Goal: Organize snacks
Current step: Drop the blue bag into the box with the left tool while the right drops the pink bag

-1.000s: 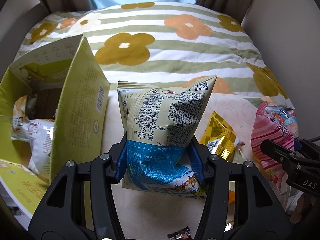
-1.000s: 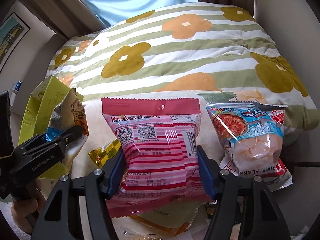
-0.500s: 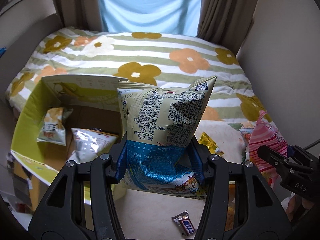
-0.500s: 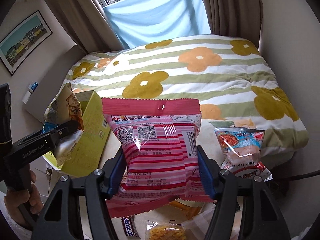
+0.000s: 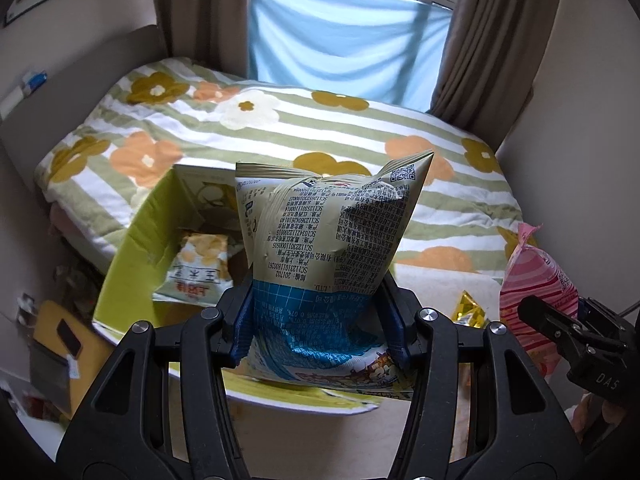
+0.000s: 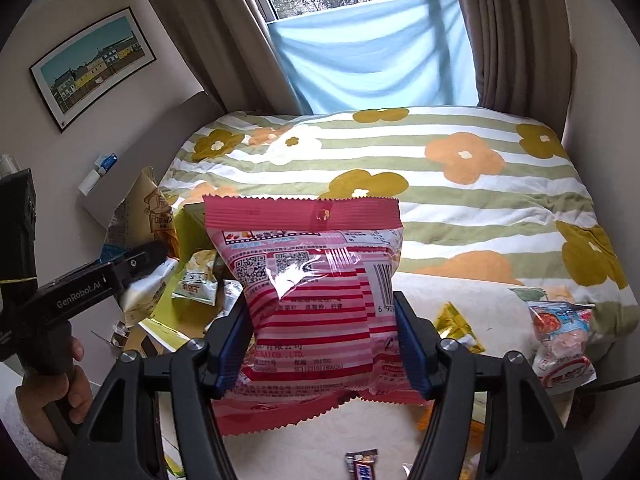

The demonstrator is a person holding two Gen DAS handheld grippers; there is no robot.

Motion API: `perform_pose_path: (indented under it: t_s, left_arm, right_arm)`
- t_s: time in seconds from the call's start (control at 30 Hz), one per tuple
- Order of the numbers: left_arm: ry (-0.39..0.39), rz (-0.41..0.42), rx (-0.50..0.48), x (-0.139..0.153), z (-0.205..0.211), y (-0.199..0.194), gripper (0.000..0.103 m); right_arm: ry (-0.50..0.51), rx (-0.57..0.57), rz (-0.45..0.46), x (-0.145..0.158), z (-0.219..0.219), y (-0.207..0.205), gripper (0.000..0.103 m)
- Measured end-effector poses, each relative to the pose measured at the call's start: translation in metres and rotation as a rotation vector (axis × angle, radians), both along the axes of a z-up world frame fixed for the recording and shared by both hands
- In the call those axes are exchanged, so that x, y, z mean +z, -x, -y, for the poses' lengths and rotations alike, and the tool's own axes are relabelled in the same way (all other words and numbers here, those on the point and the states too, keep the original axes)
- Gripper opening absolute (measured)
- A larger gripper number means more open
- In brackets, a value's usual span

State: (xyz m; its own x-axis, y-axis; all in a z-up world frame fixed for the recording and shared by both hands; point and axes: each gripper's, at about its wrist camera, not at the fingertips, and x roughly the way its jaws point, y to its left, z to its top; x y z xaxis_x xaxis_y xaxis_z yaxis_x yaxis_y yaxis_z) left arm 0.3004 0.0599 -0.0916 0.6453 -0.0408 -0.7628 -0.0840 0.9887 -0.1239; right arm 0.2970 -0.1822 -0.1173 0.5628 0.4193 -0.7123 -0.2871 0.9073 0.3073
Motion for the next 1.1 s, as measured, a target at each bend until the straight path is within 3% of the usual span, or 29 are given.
perform_pose_path:
  t_s: [0.3,0.53,0.57,0.63,0.67,1.1]
  left_arm:
    - [0.013,-0.113,0.002,-0.046,-0.106,-0.019,0.049]
    - [0.024,-0.191,-0.101,-0.086,-0.125,-0.043,0.05]
    - [0.028,-0.198,-0.118,-0.09,-0.123,-0.044,0.055]
    - [0.016,-0.209,-0.136,-0.097,-0.122,-0.046,0.081]
    - [0.007,-0.209,-0.134,-0.099,-0.122,-0.044,0.1]
    - [-0.041,-0.204,-0.102,-0.103,-0.129,-0.027,0.103]
  right_arm:
    - [-0.005,0.047,-0.039,-0.013,-0.105,-0.016,0.062]
    - [0.002,0.012,-0.101,-0.036,-0.145,-0.021,0.062]
    - [0.006,0.002,-0.109,-0.039,-0.145,-0.022,0.062]
    - [0.008,-0.014,-0.127,-0.043,-0.145,-0.021,0.062]
    - [0.01,-0.02,-0.136,-0.045,-0.144,-0.021,0.062]
    - [0.018,-0.029,-0.198,-0.062,-0.152,-0.037,0.062]
